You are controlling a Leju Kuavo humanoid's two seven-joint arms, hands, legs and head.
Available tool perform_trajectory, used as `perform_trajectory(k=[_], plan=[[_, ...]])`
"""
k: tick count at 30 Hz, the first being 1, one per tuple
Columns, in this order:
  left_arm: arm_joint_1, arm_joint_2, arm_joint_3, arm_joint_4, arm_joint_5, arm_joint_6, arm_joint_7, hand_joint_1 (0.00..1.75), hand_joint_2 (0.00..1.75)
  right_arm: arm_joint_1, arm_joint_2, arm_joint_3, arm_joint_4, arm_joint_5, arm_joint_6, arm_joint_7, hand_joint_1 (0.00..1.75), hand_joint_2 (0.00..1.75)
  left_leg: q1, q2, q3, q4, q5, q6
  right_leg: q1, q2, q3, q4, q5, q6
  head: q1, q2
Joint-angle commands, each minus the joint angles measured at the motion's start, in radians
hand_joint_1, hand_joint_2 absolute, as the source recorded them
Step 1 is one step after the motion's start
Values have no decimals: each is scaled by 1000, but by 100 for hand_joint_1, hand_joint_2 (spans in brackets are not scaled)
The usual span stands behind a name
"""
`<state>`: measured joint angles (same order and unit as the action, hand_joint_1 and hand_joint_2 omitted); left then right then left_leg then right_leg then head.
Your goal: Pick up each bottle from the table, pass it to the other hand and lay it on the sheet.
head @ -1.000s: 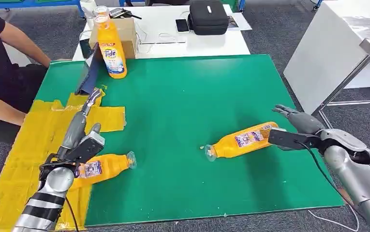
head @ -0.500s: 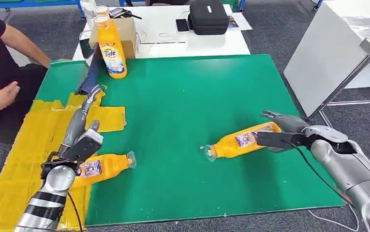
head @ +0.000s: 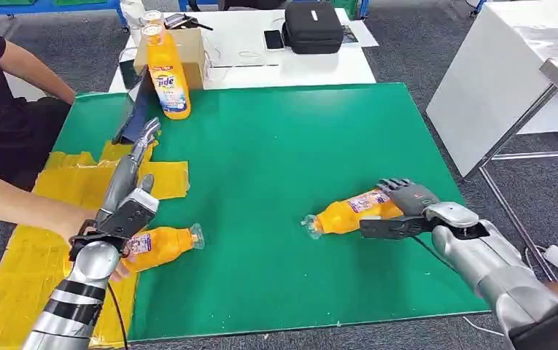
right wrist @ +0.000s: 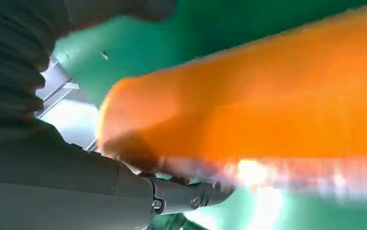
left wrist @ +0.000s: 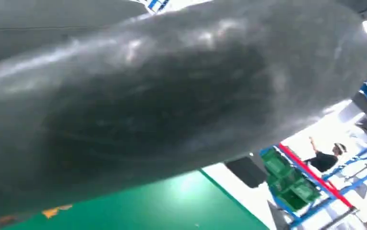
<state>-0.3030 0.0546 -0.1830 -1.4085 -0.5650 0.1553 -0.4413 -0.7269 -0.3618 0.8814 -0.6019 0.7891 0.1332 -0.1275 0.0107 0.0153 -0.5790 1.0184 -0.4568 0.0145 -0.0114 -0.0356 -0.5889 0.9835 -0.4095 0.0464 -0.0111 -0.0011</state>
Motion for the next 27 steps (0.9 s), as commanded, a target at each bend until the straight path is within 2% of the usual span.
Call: perform_trajectory(k=[1, 3, 5, 6, 7, 8, 9, 10, 11, 12, 13, 14, 15, 16, 17, 18, 19, 22, 24, 27], plan=[[-89, -24, -61, 118, 13, 0, -5, 0, 0, 128, 157, 147, 281, 56, -7, 20, 175, 175, 3, -7, 6, -5, 3, -1, 2, -4, 10, -7, 1, -3, 0, 0], [-90, -22, -59, 119, 19, 3, -7, 0, 0, 128, 163, 149, 283, 63, -1, 22, 175, 175, 3, -6, 12, -5, 2, -3, 3, -3, 14, -8, 1, -3, 0, 0], [-92, -22, -58, 119, 21, 4, -8, 0, 0, 126, 166, 151, 283, 67, 3, 24, 175, 175, 4, -4, 20, -4, -3, -4, 4, -2, 11, -8, -3, -8, 0, 0], [-92, -22, -60, 119, 22, 3, -8, 0, 0, 127, 166, 142, 281, 65, 0, 27, 175, 175, 4, -1, 28, -3, -9, -6, 5, 0, 18, -7, -8, -7, 1, 0], [-92, -22, -60, 119, 22, 3, -8, 0, 0, 127, 166, 142, 281, 65, 0, 27, 175, 175, 4, -2, 26, -4, -6, -6, 4, 0, 16, -8, -5, -9, 0, 0], [-83, -25, -55, 111, 36, -1, -6, 0, 0, 123, 175, 93, 276, 33, -27, 40, 175, 175, 4, 2, 30, -1, -10, -5, 5, 3, 19, -5, -8, -9, 0, 0], [-76, -23, -55, 103, 37, -2, -6, 0, 0, 117, 181, 87, 273, 33, -29, 43, 175, 175, 4, 0, 26, -3, -6, -5, 4, 2, 16, -8, -4, -10, 0, 0], [-75, -22, -54, 102, 37, -2, -6, 0, 0, 114, 183, 86, 273, 33, -25, 46, 175, 175, 4, 4, 31, 1, -11, -5, 4, 5, 19, -3, -8, -9, 0, 0], [-61, -23, -44, 88, 84, -44, 2, 0, 0, 127, 196, -26, 245, -65, -84, 19, 175, 175, 3, 2, 27, -1, -8, -6, 4, 5, 16, -5, -5, -9, 0, 0], [-40, -18, -28, 61, 144, -96, 12, 0, 0, 133, 215, -140, 217, -169, -121, -34, 175, 175, 4, 5, 32, 2, -11, -5, 4, 6, 20, -2, -7, -8, 0, 0], [-25, -9, -21, 45, 150, -101, 11, 0, 0, 122, 223, -147, 207, -170, -112, -27, 175, 175, 3, 4, 28, 0, -9, -5, 4, 6, 16, -3, -5, -8, 0, 0], [4, -13, 11, 14, 246, -182, 27, 0, 0, 150, 254, -311, 123, -318, -142, -95, 175, 175, 4, 9, 35, 1, -13, -5, 4, 10, 22, -1, -8, -7, 0, 0], [24, -15, 32, -8, 298, -222, 25, 0, 0, 170, 276, -393, 48, -397, -116, -128, 175, 175, 3, 9, 31, 0, -10, -5, 4, 10, 19, -3, -5, -7, 1, 0], [33, -15, 39, -18, 299, -228, 25, 0, 0, 180, 280, -400, -3, -388, -100, -87, 175, 175, 3, 13, 36, -1, -13, -5, 3, 13, 33, -1, -7, -9, 0, 0], [48, -26, 62, -29, 371, -286, 27, 0, 175, 225, 315, -519, -121, -506, -67, -117, 175, 175, 3, 16, 31, -3, -10, -5, 4, 18, 30, -3, -3, -8, 0, 0], [68, -37, 82, -48, 413, -314, 24, 0, 175, 248, 347, -569, -218, -553, -59, -136, 175, 175, 4, 19, 35, -2, -12, -5, 4, 19, 33, -2, -5, -8, 2, 0], [83, -39, 88, -67, 415, -316, 25, 0, 175, 262, 359, -572, -287, -550, -51, -87, 175, 175, 4, 22, 33, -2, -12, -6, 4, 23, 30, -1, -4, -8, 0, 0], [128, -70, 113, -123, 472, -354, 22, 0, 175, 319, 412, -608, -504, -593, -61, -78, 175, 175, 4, 22, 29, -2, -12, -6, 4, 24, 25, 0, -5, -9, 0, 0], [157, -88, 109, -167, 481, -357, 28, 0, 175, 368, 440, -605, -640, -620, -74, -82, 175, 175, 2, 13, 22, 0, -10, -7, 2, 17, 19, 5, -8, -8, 0, 0], [164, -92, 105, -178, 481, -353, 33, 0, 175, 380, 442, -596, -660, -617, -82, -69, 175, 175, 3, 4, 9, 0, -5, -7, 3, 7, 8, 6, -8, -7, -1, 0]])
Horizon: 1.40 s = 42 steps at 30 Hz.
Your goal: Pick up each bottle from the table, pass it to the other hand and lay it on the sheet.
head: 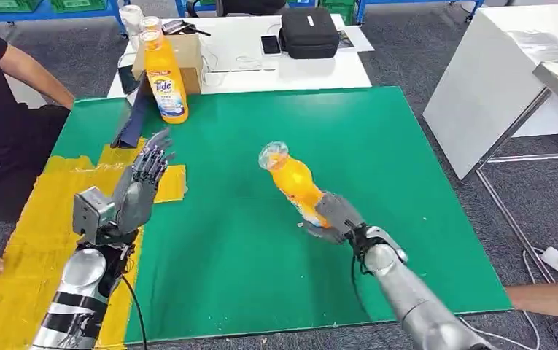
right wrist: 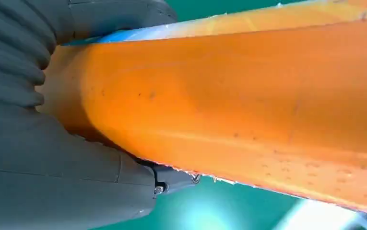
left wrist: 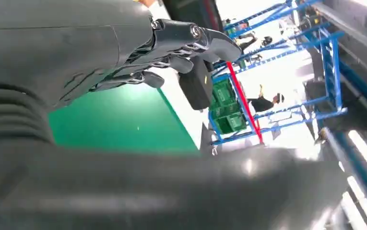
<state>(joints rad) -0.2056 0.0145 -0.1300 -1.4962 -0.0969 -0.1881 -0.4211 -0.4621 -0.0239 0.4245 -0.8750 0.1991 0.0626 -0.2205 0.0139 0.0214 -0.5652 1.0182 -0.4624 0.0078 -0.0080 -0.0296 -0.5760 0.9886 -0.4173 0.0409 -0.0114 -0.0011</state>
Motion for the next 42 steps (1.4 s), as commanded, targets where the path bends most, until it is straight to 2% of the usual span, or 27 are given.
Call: perform_trajectory(k=[1, 6, 12, 17, 23, 31, 42], plan=[[65, -51, 52, -90, 13, -9, 13, 0, 175, 117, 99, -140, -386, -27, -10, 22, 175, 175, -1, -5, -7, 0, 1, -1, -1, -1, -6, 1, -1, -1, 0, 0], [74, -70, 21, -121, 19, -9, 15, 0, 175, 131, 138, -86, -417, -12, -28, 9, 175, 175, -1, -5, -10, 0, 1, 0, -2, -2, -9, 1, 0, -1, 1, 0], [62, -84, -49, -127, -5, 5, 23, 0, 175, 97, 209, 19, -351, -14, -28, 13, 175, 175, -3, -5, -12, 0, 1, -1, -3, -2, -11, 1, 0, -2, 0, 0], [62, -85, -62, -127, -4, 8, 25, 0, 175, 89, 223, 52, -330, -7, -36, 19, 175, 175, -2, -6, -12, 0, 1, 0, -3, -3, -12, 0, 0, -1, 0, 0], [76, -96, -109, -140, -6, 6, 25, 0, 175, 81, 287, 201, -262, 33, -25, 21, 175, 175, -2, -3, -11, -1, 1, 0, -3, 1, -12, 0, 1, -1, 0, 0], [101, -82, -158, -177, -38, 27, 6, 0, 175, 81, 298, 340, -210, 28, -17, 25, 175, 175, -2, -4, -13, -1, 1, 0, -3, -1, -13, 0, 0, -1, 0, 0], [103, -75, -174, -183, -47, 24, -1, 0, 175, 79, 297, 372, -183, 12, 0, 31, 175, 175, -2, -6, -15, -1, 1, 0, -3, -4, -14, 0, 0, -1, 1, 0]])
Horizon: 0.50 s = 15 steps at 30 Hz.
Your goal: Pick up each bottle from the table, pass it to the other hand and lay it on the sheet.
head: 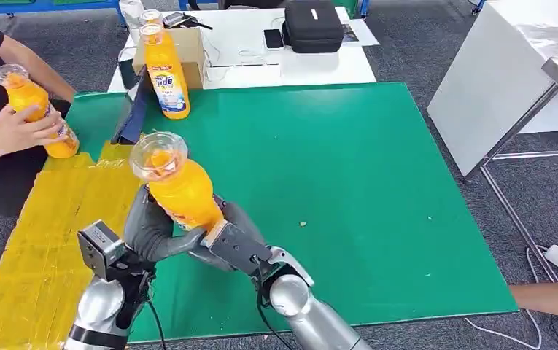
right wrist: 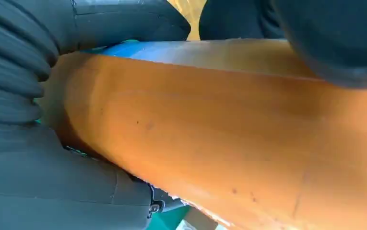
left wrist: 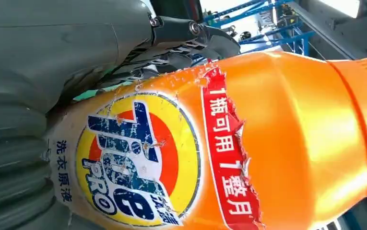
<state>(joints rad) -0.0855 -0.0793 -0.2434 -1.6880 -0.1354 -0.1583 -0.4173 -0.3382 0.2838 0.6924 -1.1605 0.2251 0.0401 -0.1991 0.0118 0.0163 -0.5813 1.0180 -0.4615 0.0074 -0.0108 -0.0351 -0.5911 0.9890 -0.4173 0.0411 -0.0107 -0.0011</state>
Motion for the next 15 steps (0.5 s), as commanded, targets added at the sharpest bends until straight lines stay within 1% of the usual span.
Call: perform_trajectory(k=[1, 3, 6, 9, 10, 15], plan=[[-17, 29, -77, 4, -49, 7, -12, 0, 175, -42, -11, 115, 110, -15, 22, 3, 175, 175, 0, -1, 2, -1, 0, 0, 0, 2, 2, -1, 0, -1, 0, 0], [-17, 37, -90, 2, -93, 31, -17, 0, 175, -43, -15, 122, 110, -16, 18, 3, 175, 175, 0, -1, 3, -1, 0, 0, 0, 3, 2, -1, 0, -1, 0, 0], [-22, 38, -90, 5, -93, 30, -17, 0, 175, -43, -16, 122, 110, -16, 18, 3, 175, 175, 0, -1, 1, -1, 0, 0, 0, 1, 1, -1, 0, -1, 0, 0], [-25, 39, -89, 11, -95, 30, -17, 0, 175, -45, -16, 122, 109, -16, 18, 3, 175, 175, 0, -2, 2, -1, 0, 0, 0, 2, 2, -1, 0, -1, 0, 0], [-25, 39, -92, 11, -106, 37, -20, 175, 175, -43, -19, 122, 106, -17, 17, 4, 175, 175, 0, -1, 1, -1, 0, 0, 0, 1, 1, -1, 0, -1, 0, 0], [-30, 48, -99, 16, -142, 48, -37, 175, 175, -47, -21, 125, 111, -17, 14, 4, 175, 175, 0, -2, 2, -1, 1, 0, 0, 2, 2, -1, 0, -2, 0, 0]])
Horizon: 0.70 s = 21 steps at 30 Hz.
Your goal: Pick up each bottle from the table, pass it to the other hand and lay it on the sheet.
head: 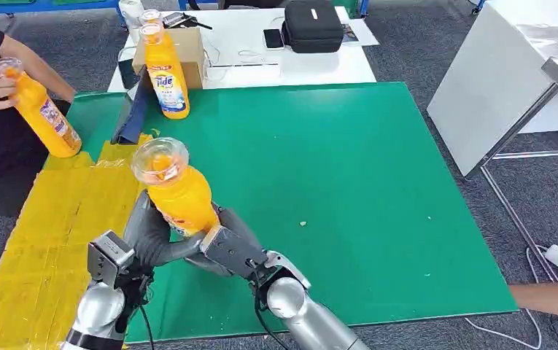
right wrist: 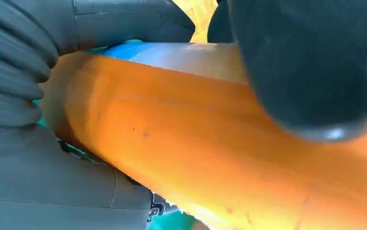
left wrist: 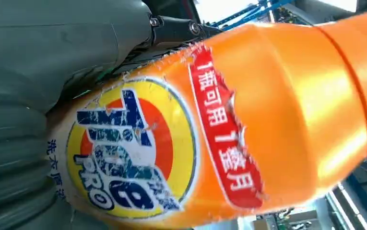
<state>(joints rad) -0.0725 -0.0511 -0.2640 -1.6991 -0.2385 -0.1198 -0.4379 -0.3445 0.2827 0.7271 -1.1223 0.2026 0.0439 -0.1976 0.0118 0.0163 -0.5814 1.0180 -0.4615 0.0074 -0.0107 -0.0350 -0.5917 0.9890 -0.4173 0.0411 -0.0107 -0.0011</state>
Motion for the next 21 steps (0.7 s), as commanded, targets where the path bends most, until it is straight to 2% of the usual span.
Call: perform_trajectory(k=[1, 18, 19, 21], plan=[[-43, 20, -78, 28, -41, 11, -17, 175, 175, -41, -20, 90, 73, 6, 10, 3, 175, 175, 0, -2, 1, -1, 0, 0, 0, 1, 2, 0, 0, -1, 0, 0], [-45, 45, -100, 44, -78, -4, -18, 175, 175, -37, -55, 33, 49, 14, -18, 7, 175, 175, 0, -3, 2, -1, 1, 0, 0, 0, 3, -1, 0, -1, 0, 0], [-39, 53, -99, 34, -91, 2, -12, 175, 175, -35, -66, 24, 25, 68, -70, 17, 148, 175, 0, -3, 1, -1, 1, 0, 0, 0, 2, -1, 0, -1, 0, 0], [-38, 57, -95, 33, -90, 1, -13, 175, 175, -40, -72, 16, 20, 65, -69, 16, 148, 175, 0, -2, 1, -1, 0, 0, 0, 0, 2, -1, 0, -1, 0, 0]])
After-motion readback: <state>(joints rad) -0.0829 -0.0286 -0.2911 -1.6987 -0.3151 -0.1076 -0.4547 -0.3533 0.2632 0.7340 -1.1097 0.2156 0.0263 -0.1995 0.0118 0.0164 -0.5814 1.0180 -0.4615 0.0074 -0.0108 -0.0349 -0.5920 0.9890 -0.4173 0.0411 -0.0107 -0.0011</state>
